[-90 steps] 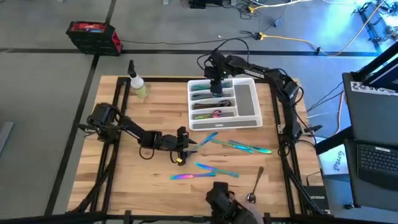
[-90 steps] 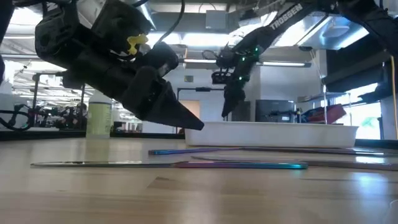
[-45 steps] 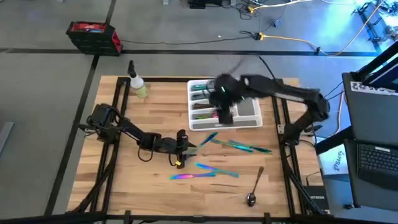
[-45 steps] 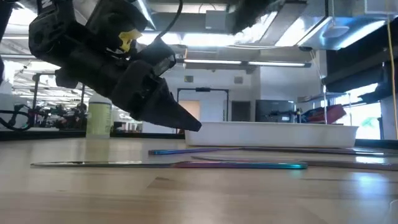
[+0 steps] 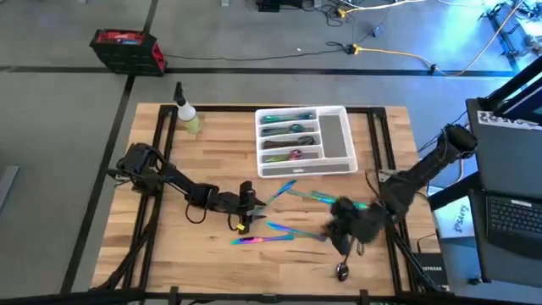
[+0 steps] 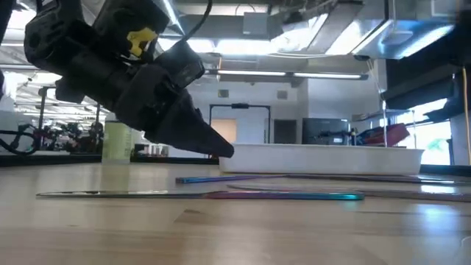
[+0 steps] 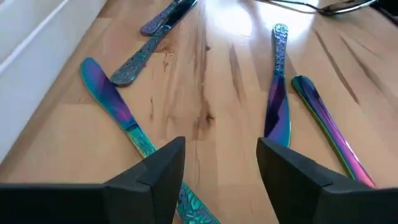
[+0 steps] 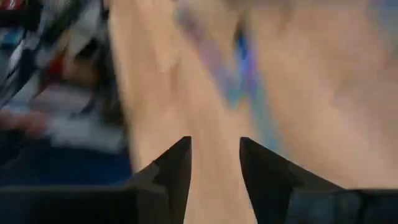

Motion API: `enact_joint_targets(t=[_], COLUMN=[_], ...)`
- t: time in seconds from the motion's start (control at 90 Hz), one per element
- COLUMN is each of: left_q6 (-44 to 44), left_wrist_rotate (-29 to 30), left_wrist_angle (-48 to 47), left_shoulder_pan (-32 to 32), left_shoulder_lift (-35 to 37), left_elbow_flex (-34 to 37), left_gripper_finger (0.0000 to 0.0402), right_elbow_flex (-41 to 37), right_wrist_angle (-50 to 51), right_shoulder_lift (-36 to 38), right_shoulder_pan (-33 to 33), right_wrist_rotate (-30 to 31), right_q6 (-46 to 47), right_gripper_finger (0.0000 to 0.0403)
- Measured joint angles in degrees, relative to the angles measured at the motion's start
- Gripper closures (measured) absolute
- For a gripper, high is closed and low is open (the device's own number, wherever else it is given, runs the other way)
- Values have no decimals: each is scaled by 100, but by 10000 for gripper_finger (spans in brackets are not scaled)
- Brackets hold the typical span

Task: Sort silverware
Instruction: Put the black spoon on the white silverware tray

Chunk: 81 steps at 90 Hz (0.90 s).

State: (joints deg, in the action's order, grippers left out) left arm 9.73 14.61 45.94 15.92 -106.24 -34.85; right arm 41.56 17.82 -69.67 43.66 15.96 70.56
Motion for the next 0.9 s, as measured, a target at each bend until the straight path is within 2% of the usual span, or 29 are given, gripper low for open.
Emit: enact_joint_targets(t=[0.078, 0.144, 0.211, 0.311, 0.456, 0.611, 0.9], left_q6=[36, 14, -88, -119, -86, -57, -58], left_wrist_rotate=[0, 0, 0, 2, 158, 278, 391], left_wrist_angle=[1, -44, -51, -36, -73, -89, -90], left_shoulder_pan=[20, 28, 28, 24, 23, 33, 26], left_shoulder_lift=[0, 0, 0, 0, 0, 0, 0], left_elbow_flex=[0, 0, 0, 0, 0, 0, 0], left_gripper_finger=[215, 215, 215, 215, 215, 215, 215], right_elbow_flex=[39, 106, 207, 219, 217, 215, 407], right_wrist_angle=[166, 477, 536, 725, 1373, 1435, 1167], right_shoulder_lift=[-76, -141, -151, -266, -631, -1280, -2244], right_shoulder_pan=[272, 413, 409, 395, 382, 352, 360], right_wrist_rotate=[-1174, -1826, -2273, -2891, -2953, -2749, -2402], right_q6=[432, 213, -699, -2539, -4471, -5811, -6427], right_gripper_finger=[283, 283, 283, 283, 283, 283, 283])
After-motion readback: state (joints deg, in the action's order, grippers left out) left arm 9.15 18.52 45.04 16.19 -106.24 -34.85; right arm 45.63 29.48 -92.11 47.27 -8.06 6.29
